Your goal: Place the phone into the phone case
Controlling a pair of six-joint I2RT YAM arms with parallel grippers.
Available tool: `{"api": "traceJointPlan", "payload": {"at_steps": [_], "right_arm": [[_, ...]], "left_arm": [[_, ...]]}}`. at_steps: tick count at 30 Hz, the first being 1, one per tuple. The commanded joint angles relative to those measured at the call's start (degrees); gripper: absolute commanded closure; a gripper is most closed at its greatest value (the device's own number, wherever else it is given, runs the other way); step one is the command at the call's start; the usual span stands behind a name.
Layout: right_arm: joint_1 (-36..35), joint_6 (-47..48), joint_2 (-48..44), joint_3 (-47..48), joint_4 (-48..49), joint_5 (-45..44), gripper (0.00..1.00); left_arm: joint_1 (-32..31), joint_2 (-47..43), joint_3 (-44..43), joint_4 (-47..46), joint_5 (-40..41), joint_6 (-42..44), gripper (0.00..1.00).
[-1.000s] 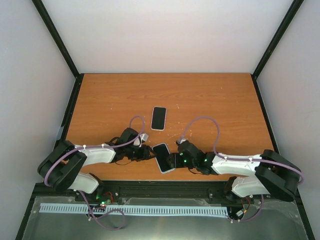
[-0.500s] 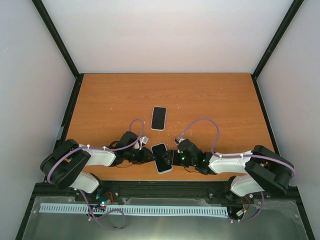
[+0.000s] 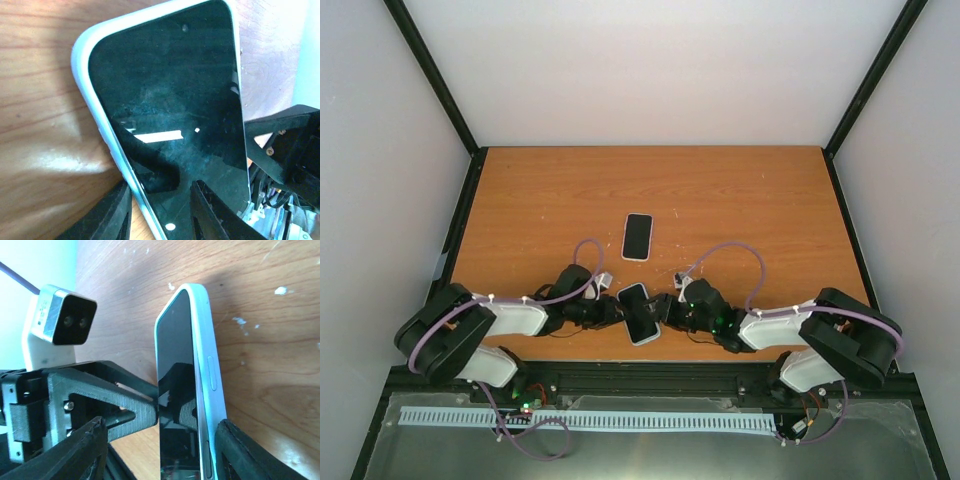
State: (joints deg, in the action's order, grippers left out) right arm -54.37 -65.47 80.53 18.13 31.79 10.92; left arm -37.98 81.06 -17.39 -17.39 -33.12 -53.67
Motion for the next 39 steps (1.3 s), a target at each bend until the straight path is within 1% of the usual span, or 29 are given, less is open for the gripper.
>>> {"api": "traceJointPlan", "payload": {"at_steps": [1, 4, 7, 10, 15, 18, 23, 26, 28, 30, 33, 39], "right_arm": [[-0.7, -3.2, 0.5, -0.4, 13.5, 6.9, 0.42], [-0.7, -4.4, 0.0, -2.0, 17.0, 6.9, 0.42], [-0.7, -4.7, 0.1, -2.0, 16.8, 7.4, 0.41], [-0.7, -5.2, 2.1, -1.3, 17.1, 9.1, 0.41], [-0.7, -8.6, 8.0, -1.6, 25.5, 11.9, 0.4], [-0.7, -10.3, 11.5, -1.8, 31.6, 13.4, 0.41], [-0.7, -11.7, 15.8, -1.8, 36.1, 14.8, 0.45], [-0.7, -13.5, 18.3, -1.7, 40.8, 16.8, 0.46], [-0.7, -14.0, 19.6, -1.5, 41.9, 18.5, 0.46], [-0.7, -13.3, 20.2, -1.4, 40.6, 19.5, 0.46], [-0.7, -10.6, 19.4, -1.3, 35.6, 20.0, 0.46], [-0.8, -1.8, 13.2, 0.8, 15.6, 16.2, 0.47]], "left_arm": [[-0.6, -2.3, -0.2, 3.4, 2.7, 2.0, 0.66], [-0.6, -3.0, 0.0, 5.0, 4.0, 2.6, 0.66], [-0.6, -3.5, 0.4, 5.2, 4.2, 2.7, 0.66], [-0.6, -3.9, 0.7, 4.9, 4.2, 2.8, 0.66], [-0.6, -4.0, 1.4, 4.3, 4.4, 2.4, 0.67], [-0.6, -3.9, 1.6, 3.9, 4.4, 2.3, 0.67], [-0.6, -3.8, 1.8, 3.8, 4.7, 2.3, 0.67], [-0.6, -3.5, 1.5, 4.5, 5.1, 2.8, 0.65], [-0.6, -3.6, 1.0, 5.9, 6.0, 3.6, 0.64], [-0.6, -4.0, 0.5, 7.4, 6.8, 4.3, 0.63], [-0.6, -5.3, 0.3, 9.5, 8.2, 4.7, 0.63], [-0.6, -5.3, 0.4, 9.6, 8.3, 4.9, 0.65]]}}
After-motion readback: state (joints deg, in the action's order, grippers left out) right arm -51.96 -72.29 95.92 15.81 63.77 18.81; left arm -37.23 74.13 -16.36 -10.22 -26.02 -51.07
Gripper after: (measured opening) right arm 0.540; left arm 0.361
